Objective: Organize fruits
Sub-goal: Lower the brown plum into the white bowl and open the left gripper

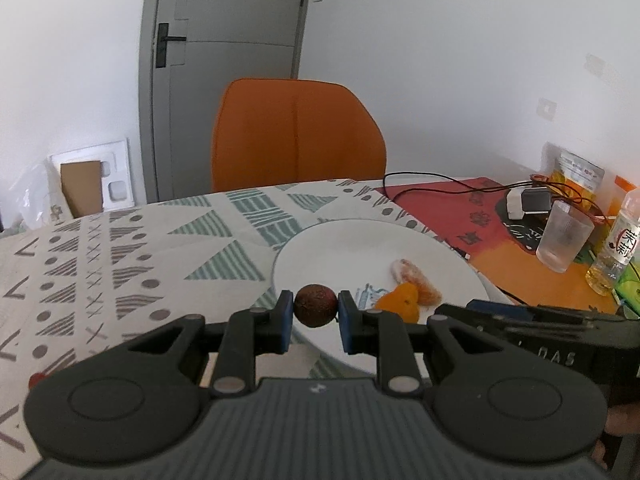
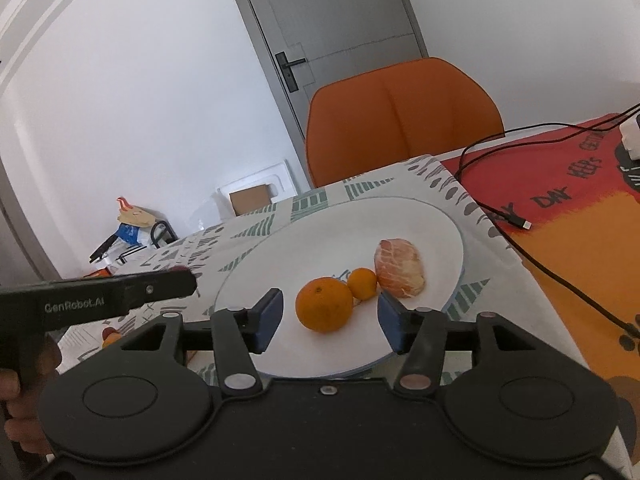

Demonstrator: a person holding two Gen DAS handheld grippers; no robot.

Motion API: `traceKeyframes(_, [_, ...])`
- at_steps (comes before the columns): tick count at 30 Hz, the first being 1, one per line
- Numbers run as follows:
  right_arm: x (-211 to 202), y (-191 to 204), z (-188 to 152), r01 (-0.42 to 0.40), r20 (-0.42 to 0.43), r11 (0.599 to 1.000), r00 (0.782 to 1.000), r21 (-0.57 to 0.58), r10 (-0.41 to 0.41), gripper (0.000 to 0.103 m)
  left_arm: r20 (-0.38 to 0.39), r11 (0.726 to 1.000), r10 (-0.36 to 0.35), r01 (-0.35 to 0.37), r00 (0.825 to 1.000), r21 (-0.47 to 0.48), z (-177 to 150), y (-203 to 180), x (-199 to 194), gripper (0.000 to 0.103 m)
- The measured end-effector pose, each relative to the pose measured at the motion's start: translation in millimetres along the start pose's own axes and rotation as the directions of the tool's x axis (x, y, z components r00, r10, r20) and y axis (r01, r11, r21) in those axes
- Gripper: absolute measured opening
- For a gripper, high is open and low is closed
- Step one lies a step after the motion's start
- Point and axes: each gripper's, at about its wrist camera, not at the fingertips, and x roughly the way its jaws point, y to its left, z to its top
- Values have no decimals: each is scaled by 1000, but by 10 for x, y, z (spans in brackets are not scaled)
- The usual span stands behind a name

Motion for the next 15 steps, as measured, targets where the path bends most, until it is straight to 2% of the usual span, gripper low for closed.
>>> traceKeyframes(8, [3,-7,1,5,-1,1000,1000,-1,-5,53,2,999,-23,23,1000,36,85,-138,77,22])
traceKeyframes(11, [-1,-5,3,0,-4,1000,1000,2,0,53,5,999,7,-7,1000,42,81,-141,63,27])
traceKeyframes(14, [3,6,-2,-4,-9,1000,1000,-3,4,53,-4,999,34,-34,999,29,65,-80,35,36])
traceKeyframes(15, [4,12,-4,-6,-10,1000,1000,-5,6,54,-5,999,46,-46,999,23,62,-52,21,44])
